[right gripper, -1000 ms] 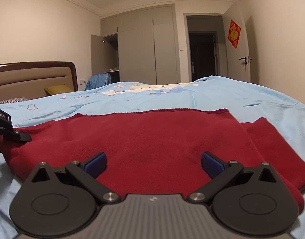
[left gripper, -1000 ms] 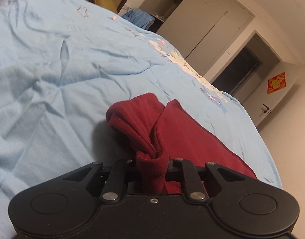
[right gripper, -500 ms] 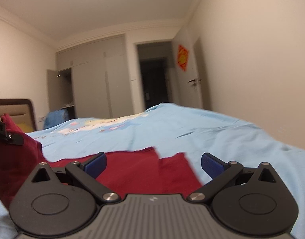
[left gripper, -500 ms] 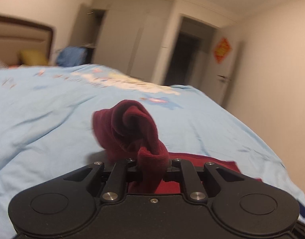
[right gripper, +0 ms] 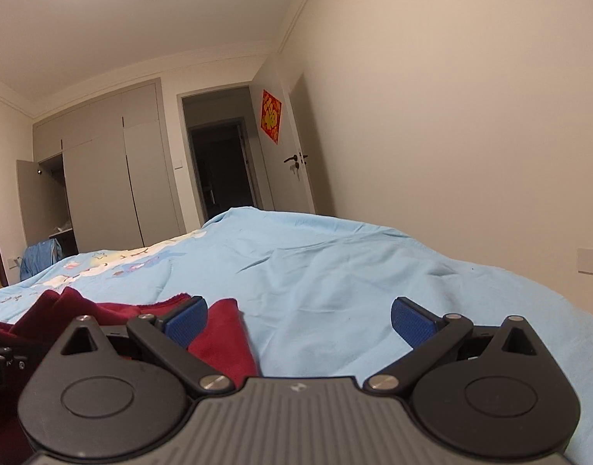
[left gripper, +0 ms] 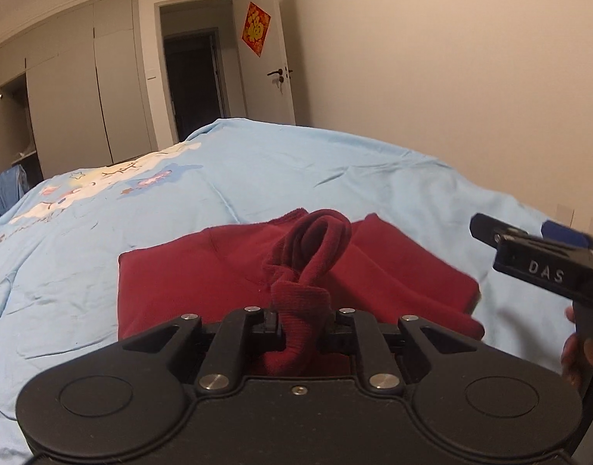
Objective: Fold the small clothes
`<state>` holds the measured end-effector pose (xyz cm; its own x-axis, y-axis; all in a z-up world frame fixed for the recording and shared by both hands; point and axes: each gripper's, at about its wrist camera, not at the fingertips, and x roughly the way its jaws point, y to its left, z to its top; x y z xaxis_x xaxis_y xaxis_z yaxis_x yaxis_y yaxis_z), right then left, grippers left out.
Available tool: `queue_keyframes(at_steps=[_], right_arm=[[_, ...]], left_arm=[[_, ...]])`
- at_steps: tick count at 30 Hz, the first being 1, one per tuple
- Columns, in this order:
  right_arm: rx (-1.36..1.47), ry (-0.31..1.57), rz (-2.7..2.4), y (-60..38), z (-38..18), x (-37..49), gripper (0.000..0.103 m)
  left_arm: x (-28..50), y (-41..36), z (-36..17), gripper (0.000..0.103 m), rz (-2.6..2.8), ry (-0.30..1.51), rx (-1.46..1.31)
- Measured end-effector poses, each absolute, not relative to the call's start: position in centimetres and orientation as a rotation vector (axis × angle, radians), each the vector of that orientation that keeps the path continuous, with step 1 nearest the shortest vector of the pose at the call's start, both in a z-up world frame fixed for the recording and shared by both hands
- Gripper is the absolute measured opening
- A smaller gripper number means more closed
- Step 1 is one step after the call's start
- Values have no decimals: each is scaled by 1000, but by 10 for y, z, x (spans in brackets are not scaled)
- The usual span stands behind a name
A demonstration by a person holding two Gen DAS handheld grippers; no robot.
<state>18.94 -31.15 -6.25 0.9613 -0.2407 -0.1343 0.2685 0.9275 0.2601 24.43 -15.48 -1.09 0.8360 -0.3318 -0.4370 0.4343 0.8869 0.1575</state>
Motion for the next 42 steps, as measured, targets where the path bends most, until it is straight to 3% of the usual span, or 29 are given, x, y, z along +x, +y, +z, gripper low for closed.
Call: queue_keyframes(at_steps=[3,7,11,13,17,21,24,30,32,37,42], right_arm=[[272,111,-248,-308,-67,189,103],[280,123,-239,-307,-69,188,103],[299,152,-225,-310,-73,192,103],[305,168,-217,-310,-75,195,103],[297,180,-203,-306,-77,196,103],[302,193,-174,-305,-72,193,103],[365,200,-142,-310,-62,191,103],[402,191,28,-307,-35,190,103],[387,210,114,-303,-28,199,103],[296,355,329,-285,-12,243,97],[283,439,424,-266,-7,281,79]], left_arm=[[242,-150,-13,26,-420,417,238],[234,-148,-9,51,-466,417,192],[224,-145,-8,63,-456,398,199],[218,-141,-6,75,-427,378,206],[210,-133,-3,78,-384,354,217],[206,-135,-7,70,-372,341,267],[202,-138,-10,58,-381,336,315],[203,-143,-21,30,-401,364,328],[203,-143,-23,14,-397,368,315],[201,-140,-25,12,-399,369,279],[201,-138,-26,11,-395,367,257]])
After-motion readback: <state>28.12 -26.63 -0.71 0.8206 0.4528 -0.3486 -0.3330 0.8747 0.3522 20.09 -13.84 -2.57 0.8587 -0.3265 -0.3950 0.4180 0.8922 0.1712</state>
